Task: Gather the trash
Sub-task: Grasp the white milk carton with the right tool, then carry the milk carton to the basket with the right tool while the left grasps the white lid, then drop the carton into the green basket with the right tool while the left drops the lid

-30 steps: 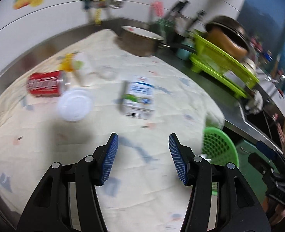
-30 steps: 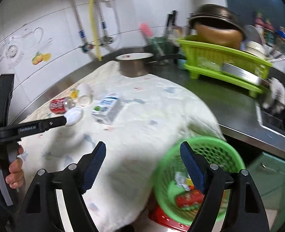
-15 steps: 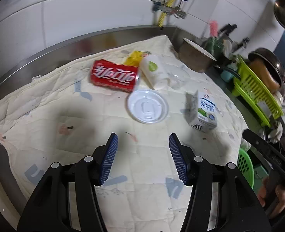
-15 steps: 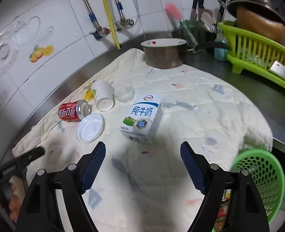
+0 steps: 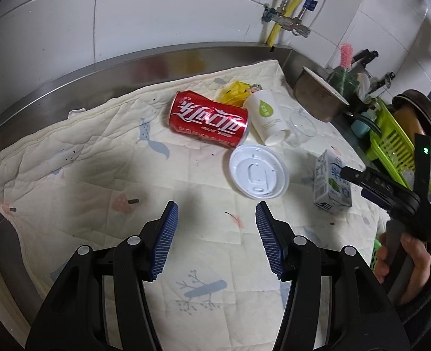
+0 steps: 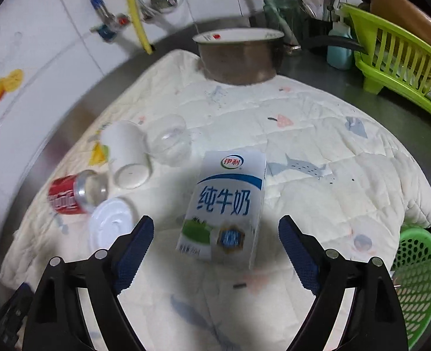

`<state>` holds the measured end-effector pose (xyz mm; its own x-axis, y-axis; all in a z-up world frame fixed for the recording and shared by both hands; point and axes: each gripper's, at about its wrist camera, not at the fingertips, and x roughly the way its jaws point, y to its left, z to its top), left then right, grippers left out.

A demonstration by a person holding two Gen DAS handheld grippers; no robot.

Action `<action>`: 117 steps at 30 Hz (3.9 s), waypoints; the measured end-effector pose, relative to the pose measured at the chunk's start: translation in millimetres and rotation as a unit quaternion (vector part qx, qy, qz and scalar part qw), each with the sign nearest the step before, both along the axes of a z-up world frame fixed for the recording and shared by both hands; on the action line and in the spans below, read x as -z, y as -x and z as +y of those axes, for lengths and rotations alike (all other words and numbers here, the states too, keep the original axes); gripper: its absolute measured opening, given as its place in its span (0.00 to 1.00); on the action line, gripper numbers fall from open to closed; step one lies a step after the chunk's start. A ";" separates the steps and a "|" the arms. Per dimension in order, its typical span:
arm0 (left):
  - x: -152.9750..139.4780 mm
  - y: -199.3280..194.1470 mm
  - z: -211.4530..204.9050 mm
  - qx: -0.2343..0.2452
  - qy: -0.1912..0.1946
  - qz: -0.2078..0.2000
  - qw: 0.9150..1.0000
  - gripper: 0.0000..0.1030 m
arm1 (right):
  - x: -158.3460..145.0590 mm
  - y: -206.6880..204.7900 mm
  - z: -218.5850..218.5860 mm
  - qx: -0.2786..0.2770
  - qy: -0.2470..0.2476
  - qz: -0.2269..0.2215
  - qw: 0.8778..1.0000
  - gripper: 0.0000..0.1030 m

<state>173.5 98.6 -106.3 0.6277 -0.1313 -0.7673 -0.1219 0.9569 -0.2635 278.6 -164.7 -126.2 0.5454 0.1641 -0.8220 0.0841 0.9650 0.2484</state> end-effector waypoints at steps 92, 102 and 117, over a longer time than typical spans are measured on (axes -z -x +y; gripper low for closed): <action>-29.5 3.5 -219.6 0.252 0.019 -0.019 0.967 0.04 | 84.4 246.3 -243.2 0.136 -0.009 0.060 0.989 0.76; -25.6 24.3 -302.8 0.331 0.009 -0.013 0.943 0.04 | 41.2 291.8 -263.6 0.165 0.006 0.012 0.986 0.77; 43.5 29.4 -393.7 0.380 -0.037 0.059 0.923 0.05 | -6.6 347.3 -276.6 0.191 0.014 -0.040 0.981 0.79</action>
